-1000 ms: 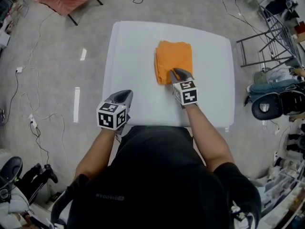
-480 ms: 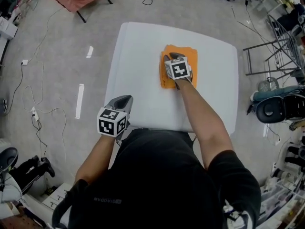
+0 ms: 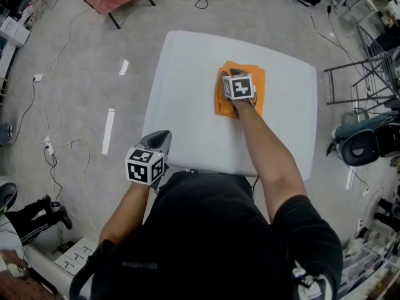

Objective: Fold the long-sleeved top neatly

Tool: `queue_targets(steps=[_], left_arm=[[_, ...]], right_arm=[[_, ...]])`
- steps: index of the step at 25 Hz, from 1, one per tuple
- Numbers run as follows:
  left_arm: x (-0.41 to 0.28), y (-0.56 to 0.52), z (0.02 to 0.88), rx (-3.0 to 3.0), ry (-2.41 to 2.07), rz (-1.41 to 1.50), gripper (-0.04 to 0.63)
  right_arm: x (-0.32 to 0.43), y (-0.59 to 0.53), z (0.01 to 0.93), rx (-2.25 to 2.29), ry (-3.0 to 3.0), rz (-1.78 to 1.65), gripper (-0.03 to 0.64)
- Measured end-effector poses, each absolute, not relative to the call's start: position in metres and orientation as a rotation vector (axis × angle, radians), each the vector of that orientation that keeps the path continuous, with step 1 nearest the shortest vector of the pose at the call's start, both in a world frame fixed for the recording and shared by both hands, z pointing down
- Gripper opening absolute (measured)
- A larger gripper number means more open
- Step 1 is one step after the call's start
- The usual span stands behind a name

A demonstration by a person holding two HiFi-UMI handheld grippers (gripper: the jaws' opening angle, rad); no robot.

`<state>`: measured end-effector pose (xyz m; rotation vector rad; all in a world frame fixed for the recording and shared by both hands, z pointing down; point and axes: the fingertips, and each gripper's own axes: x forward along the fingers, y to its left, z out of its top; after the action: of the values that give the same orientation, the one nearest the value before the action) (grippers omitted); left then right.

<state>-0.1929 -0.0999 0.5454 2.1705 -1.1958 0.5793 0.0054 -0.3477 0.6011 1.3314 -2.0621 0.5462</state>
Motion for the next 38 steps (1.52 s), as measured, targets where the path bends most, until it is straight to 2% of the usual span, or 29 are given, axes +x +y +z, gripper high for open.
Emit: queue_targets(steps=[7, 15, 24, 38], left_arm=[[-0.157, -0.119, 0.535, 2.311, -1.06, 0.574, 0.009], [-0.094, -0.11, 0.519, 2.445, -0.913, 0.545, 0.009], [-0.053, -0.087, 0.497, 2.5, -0.897, 0.47, 0.009], [-0.024, -0.077, 0.47, 2.49, -1.045, 0.43, 0.009]], right_arm=[[0.015, -0.272, 0.54, 1.415, -2.26, 0.565, 0.11], [0.045, -0.16, 0.51, 1.414, -2.385, 0.629, 0.006], [0.1, -0.096, 0.491, 1.513, -2.437, 0.648, 0.005], [0.164, -0.069, 0.482, 1.52, -2.437, 0.61, 0.005]])
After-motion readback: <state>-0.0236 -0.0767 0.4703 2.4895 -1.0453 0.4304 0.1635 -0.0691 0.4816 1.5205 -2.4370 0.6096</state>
